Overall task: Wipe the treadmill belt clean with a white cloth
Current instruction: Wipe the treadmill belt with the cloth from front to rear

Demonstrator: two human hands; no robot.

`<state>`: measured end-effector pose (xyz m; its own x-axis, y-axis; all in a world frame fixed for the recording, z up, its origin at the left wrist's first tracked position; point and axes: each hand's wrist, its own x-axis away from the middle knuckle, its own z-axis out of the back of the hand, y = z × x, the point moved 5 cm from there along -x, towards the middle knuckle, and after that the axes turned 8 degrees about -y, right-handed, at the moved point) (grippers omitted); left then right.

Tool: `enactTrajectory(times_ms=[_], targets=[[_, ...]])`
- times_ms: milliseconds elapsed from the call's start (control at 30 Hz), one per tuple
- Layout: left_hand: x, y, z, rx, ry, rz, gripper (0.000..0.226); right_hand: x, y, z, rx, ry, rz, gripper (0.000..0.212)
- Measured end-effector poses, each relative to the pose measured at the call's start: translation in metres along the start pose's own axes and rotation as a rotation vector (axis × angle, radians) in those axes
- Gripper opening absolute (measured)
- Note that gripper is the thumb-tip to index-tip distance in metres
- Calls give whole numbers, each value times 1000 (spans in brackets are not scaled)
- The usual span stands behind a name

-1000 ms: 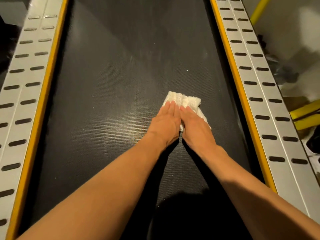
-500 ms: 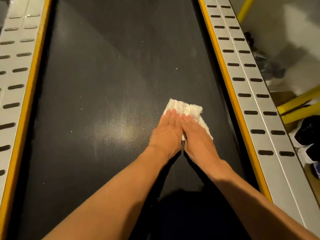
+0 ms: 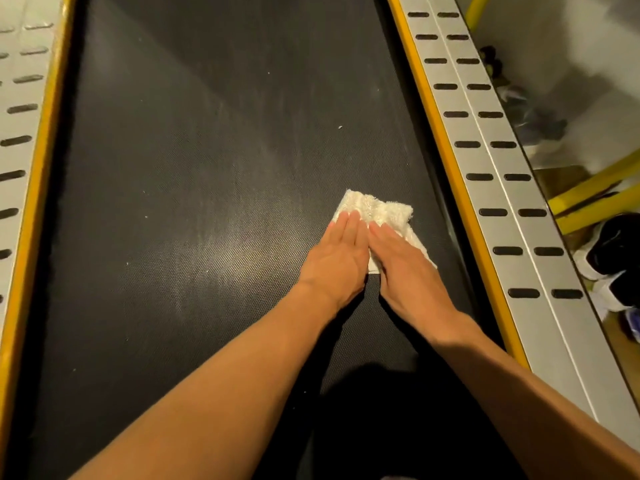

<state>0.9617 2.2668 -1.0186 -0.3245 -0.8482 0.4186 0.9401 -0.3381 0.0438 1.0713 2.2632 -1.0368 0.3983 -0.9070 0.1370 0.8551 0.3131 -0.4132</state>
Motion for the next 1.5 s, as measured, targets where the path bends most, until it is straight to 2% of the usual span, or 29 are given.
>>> enactTrajectory(times_ms=[133, 300, 467, 633, 767, 967, 1100, 1200, 1333, 1500], targets=[[-16, 3, 13, 71, -14, 22, 60, -25, 11, 18, 64, 16, -23, 61], [-22, 11, 15, 115, -28, 16, 60, -11, 9, 15, -13, 40, -99, 64], [-19, 11, 9, 60, -7, -35, 59, -7, 24, 19, 52, 19, -20, 61], [-33, 22, 23, 230, 21, 32, 63, -23, 31, 25, 6, 58, -63, 65], [-19, 37, 9, 170, 19, -21, 60, 12, 29, 20, -83, 34, -52, 62], [-29, 30, 20, 266, 40, 16, 63, -18, 44, 26, 0, 38, -46, 68], [-22, 41, 15, 234, 46, -6, 60, 9, 31, 19, -140, 35, -92, 61], [-6, 25, 2, 277, 65, -62, 58, 26, 16, 5, -69, 34, -85, 65], [4, -5, -6, 409, 151, 26, 54, -2, -1, -2, -49, -15, 32, 70], [20, -12, -21, 446, 227, 114, 45, 10, -35, -14, -44, -33, 25, 68]])
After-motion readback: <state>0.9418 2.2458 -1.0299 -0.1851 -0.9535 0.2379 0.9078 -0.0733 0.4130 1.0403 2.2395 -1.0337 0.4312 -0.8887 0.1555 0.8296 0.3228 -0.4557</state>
